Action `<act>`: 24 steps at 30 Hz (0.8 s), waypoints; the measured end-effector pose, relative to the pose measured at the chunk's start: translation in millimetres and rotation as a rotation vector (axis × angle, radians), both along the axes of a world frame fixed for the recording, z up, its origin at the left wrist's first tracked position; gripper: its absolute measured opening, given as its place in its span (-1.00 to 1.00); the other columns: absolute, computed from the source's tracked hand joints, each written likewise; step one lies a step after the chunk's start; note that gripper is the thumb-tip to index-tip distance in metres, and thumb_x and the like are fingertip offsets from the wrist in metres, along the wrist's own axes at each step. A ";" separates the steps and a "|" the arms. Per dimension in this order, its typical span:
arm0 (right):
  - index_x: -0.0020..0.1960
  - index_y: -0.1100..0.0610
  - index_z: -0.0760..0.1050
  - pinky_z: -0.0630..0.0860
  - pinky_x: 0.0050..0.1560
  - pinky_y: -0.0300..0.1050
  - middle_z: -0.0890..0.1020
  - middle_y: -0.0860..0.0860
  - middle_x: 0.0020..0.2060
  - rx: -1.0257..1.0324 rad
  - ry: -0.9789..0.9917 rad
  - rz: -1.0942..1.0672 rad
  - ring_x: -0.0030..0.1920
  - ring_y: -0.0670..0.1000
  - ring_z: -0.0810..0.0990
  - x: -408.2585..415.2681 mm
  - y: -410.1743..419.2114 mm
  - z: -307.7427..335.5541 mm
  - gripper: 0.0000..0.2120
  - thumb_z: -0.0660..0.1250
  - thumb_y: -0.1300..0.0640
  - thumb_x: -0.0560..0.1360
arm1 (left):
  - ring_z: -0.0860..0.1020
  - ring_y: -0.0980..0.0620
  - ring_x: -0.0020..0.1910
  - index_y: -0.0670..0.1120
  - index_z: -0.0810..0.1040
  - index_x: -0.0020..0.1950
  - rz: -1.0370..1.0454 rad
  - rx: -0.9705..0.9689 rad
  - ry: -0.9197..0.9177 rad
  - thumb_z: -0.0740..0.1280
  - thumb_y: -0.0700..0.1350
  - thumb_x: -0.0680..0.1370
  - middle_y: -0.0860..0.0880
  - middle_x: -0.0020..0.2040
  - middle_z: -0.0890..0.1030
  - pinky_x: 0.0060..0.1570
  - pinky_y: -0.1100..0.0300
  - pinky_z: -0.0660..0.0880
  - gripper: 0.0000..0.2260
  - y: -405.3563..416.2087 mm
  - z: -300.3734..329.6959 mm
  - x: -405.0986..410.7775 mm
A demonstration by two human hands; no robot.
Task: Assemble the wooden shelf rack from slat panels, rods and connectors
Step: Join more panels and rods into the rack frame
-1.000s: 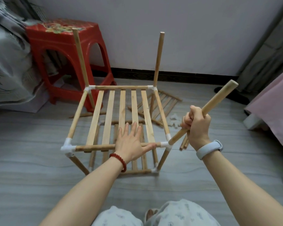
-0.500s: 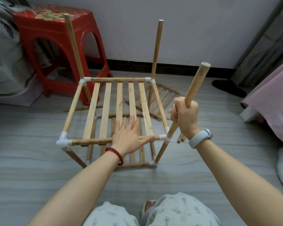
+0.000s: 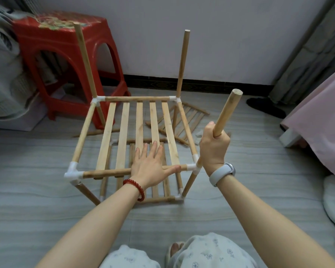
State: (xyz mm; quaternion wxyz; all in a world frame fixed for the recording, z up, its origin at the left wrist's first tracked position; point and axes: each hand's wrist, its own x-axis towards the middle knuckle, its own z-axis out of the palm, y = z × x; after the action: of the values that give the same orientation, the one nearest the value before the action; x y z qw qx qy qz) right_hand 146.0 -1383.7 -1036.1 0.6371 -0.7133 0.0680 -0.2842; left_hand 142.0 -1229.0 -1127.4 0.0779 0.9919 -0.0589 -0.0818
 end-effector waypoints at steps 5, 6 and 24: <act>-0.08 0.00 0.28 0.47 -0.29 -0.14 0.41 0.03 -0.34 -0.166 0.061 0.403 -0.37 -0.02 0.41 -18.1 -24.9 1.3 -0.90 0.17 0.06 0.59 | -0.19 -0.11 0.53 0.00 -0.14 0.56 -0.003 -0.015 0.012 -0.33 0.62 0.18 -0.03 0.56 -0.18 0.43 -0.11 -0.26 0.08 1.3 8.5 -3.2; -0.03 -0.03 0.28 0.49 -0.21 -0.15 0.43 0.04 -0.28 -0.200 0.052 0.466 -0.32 0.01 0.43 -21.7 -30.9 0.4 -0.95 0.15 0.09 0.60 | -0.19 -0.11 0.53 0.00 -0.13 0.56 -0.001 -0.018 0.006 -0.35 0.62 0.16 -0.03 0.56 -0.18 0.43 -0.12 -0.26 0.10 0.4 9.7 -3.8; -0.14 -0.07 0.24 0.52 -0.26 -0.21 0.46 -0.03 -0.34 -0.284 0.162 0.191 -0.34 -0.08 0.52 -22.1 -41.7 -12.7 -0.78 0.11 0.20 0.61 | -0.21 -0.12 0.52 -0.02 -0.06 0.56 -0.064 -0.043 0.085 -0.11 0.53 0.38 -0.05 0.57 -0.14 0.43 -0.13 -0.24 -0.09 -13.1 16.9 0.1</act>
State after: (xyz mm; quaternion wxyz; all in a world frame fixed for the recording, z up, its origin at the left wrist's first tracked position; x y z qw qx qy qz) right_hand 123.9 -1425.5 -1048.8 0.5466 -0.8197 0.0100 -0.1709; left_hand 142.1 -1242.1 -1110.5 0.0992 0.9832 -0.0891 -0.1250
